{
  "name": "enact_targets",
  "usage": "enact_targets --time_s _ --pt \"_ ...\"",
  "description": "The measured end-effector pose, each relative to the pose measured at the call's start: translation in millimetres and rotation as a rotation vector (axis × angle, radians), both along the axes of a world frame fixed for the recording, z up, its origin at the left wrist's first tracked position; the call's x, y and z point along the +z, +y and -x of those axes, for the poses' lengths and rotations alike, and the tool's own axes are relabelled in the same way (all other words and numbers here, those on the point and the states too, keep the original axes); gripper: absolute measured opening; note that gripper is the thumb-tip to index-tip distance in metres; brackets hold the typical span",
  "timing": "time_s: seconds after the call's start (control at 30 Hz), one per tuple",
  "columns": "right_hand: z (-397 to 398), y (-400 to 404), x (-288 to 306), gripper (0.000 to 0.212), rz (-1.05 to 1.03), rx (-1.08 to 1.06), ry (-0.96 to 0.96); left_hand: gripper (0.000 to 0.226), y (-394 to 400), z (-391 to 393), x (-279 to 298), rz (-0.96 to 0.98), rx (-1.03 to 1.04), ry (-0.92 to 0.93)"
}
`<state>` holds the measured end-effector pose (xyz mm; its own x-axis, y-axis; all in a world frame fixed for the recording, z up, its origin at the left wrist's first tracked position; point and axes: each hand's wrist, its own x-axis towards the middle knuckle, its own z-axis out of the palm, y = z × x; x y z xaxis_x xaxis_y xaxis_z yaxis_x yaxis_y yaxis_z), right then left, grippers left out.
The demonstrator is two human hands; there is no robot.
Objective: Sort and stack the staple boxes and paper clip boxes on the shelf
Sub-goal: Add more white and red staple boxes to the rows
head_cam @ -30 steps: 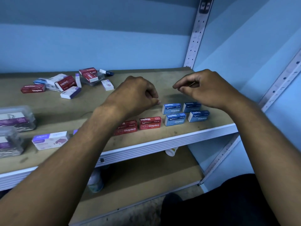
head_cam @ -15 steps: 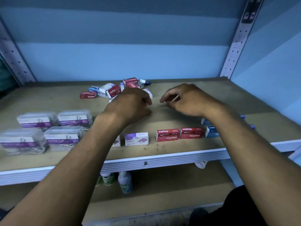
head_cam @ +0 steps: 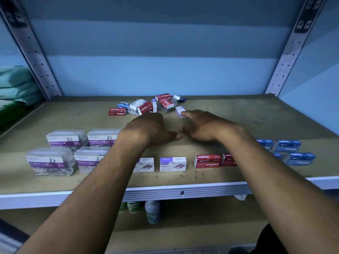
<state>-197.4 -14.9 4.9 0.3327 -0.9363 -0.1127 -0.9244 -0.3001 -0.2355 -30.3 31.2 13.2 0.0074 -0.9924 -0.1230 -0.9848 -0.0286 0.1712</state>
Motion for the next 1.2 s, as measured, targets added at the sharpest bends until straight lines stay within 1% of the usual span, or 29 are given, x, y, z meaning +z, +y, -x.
enact_targets --time_s 0.13,0.27,0.3,0.37,0.43,0.47,0.5,0.6,0.67,0.73,0.8,0.87,0.97,1.0,1.1,1.13,1.2 --pt "-4 -6 -4 0.059 0.019 -0.013 0.049 0.077 -2 -1 -1 -0.003 -0.018 -0.025" --pt "-6 -9 -6 0.046 0.041 -0.014 0.134 0.08 0 0 3 0.017 -0.016 -0.019" --pt "-6 -9 -6 0.042 0.05 -0.016 0.124 0.08 1 -1 3 0.027 -0.018 -0.017" --pt "-4 -8 -5 0.039 0.069 -0.019 0.044 0.079 3 -1 2 0.053 -0.031 -0.014" --pt "-2 -5 -1 0.045 0.08 -0.014 -0.013 0.074 5 -1 3 0.079 -0.045 -0.005" --pt "-1 -4 0 0.048 0.084 -0.013 -0.004 0.071 7 -1 4 0.09 -0.051 -0.003" --pt "0 -3 1 0.045 0.09 -0.012 0.021 0.068 8 -1 4 0.098 -0.059 -0.005" --pt "5 -3 2 0.025 0.098 -0.014 0.046 0.05 10 -2 4 0.126 -0.086 -0.02" --pt "8 -2 5 0.024 0.113 -0.031 -0.008 0.039 12 -5 5 0.145 -0.103 -0.023" --pt "11 1 7 0.03 0.139 -0.058 -0.032 0.037 14 -8 6 0.167 -0.12 -0.022" --pt "13 2 9 0.034 0.155 -0.08 0.0 0.035 15 -10 6 0.185 -0.139 -0.015" --pt "16 4 9 0.029 0.139 -0.096 -0.008 0.032 15 -11 5 0.206 -0.148 0.004" --pt "21 4 6 0.015 0.122 -0.112 -0.128 0.034 14 -11 1 0.243 -0.117 0.041" --pt "23 5 5 0.017 0.118 -0.115 -0.178 0.037 13 -11 0 0.25 -0.102 0.046" --pt "24 7 5 0.033 0.088 -0.101 -0.296 0.043 10 -11 0 0.241 -0.063 0.046" --pt "24 8 5 0.037 0.086 -0.089 -0.316 0.044 8 -11 0 0.226 -0.051 0.042" --pt "24 8 6 0.036 0.105 -0.066 -0.316 0.045 6 -10 1 0.19 -0.026 0.032"
